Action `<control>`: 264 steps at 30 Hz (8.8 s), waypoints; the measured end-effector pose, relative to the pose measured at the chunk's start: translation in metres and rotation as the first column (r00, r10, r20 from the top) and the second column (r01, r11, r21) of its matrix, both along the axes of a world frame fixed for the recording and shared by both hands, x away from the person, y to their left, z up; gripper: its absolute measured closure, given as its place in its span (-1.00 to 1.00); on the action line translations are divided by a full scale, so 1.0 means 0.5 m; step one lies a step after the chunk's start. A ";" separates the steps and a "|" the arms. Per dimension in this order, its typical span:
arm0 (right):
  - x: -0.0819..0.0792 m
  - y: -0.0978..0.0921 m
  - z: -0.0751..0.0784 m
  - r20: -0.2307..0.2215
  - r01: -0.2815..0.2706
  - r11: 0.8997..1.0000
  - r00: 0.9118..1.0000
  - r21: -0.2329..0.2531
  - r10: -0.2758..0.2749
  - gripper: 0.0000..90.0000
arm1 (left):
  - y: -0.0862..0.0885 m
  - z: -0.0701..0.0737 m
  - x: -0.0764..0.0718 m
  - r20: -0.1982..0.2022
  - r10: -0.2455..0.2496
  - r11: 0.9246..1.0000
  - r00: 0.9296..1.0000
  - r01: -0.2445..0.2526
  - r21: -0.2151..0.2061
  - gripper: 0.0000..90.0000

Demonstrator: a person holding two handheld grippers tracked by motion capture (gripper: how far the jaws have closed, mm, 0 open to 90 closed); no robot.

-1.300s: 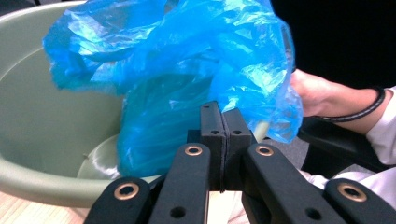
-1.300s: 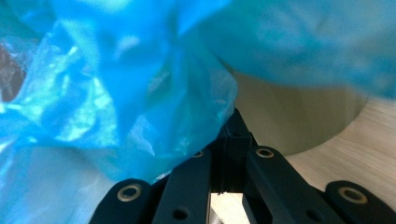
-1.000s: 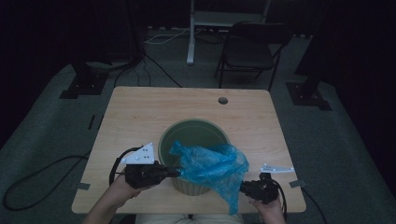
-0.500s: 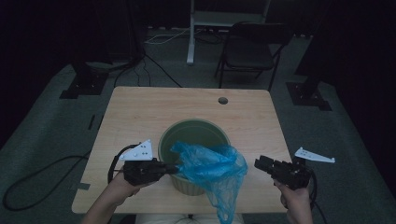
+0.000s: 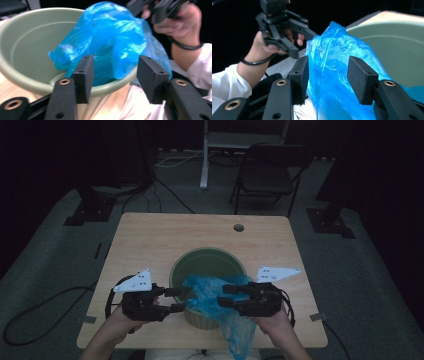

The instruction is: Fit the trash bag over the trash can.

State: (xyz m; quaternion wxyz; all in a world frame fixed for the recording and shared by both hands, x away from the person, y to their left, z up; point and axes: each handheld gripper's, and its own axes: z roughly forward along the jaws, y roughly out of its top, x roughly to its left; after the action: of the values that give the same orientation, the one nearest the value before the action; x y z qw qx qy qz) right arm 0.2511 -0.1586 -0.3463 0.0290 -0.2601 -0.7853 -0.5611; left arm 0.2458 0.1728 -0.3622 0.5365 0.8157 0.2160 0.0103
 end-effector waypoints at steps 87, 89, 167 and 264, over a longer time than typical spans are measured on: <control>0.171 -0.183 0.057 -0.005 0.352 0.933 0.936 0.074 -0.353 0.99 | 0.042 0.055 0.174 -0.070 0.112 0.993 0.991 -0.110 0.030 0.57; 0.173 -0.183 0.058 -0.005 0.354 0.932 0.935 0.073 -0.354 0.98 | 0.044 0.060 0.180 -0.062 0.142 0.990 0.988 -0.143 -0.011 0.81; 0.248 -0.084 0.009 -0.162 0.229 0.973 0.962 0.022 -0.222 1.00 | 0.104 -0.120 0.211 -0.232 0.363 0.929 0.903 -0.370 0.013 1.00; -0.008 -0.080 -0.344 -0.273 0.207 0.937 0.919 -0.280 -0.285 0.93 | 0.084 -0.188 0.213 -0.240 0.401 0.916 0.884 -0.388 0.101 0.94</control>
State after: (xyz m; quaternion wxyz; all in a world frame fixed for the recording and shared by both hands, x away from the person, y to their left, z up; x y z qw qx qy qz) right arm 0.2474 -0.1986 -0.5181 0.0479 -0.4437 -0.7948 -0.4112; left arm 0.3522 0.2149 -0.4562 0.4704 0.7623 0.4442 0.0194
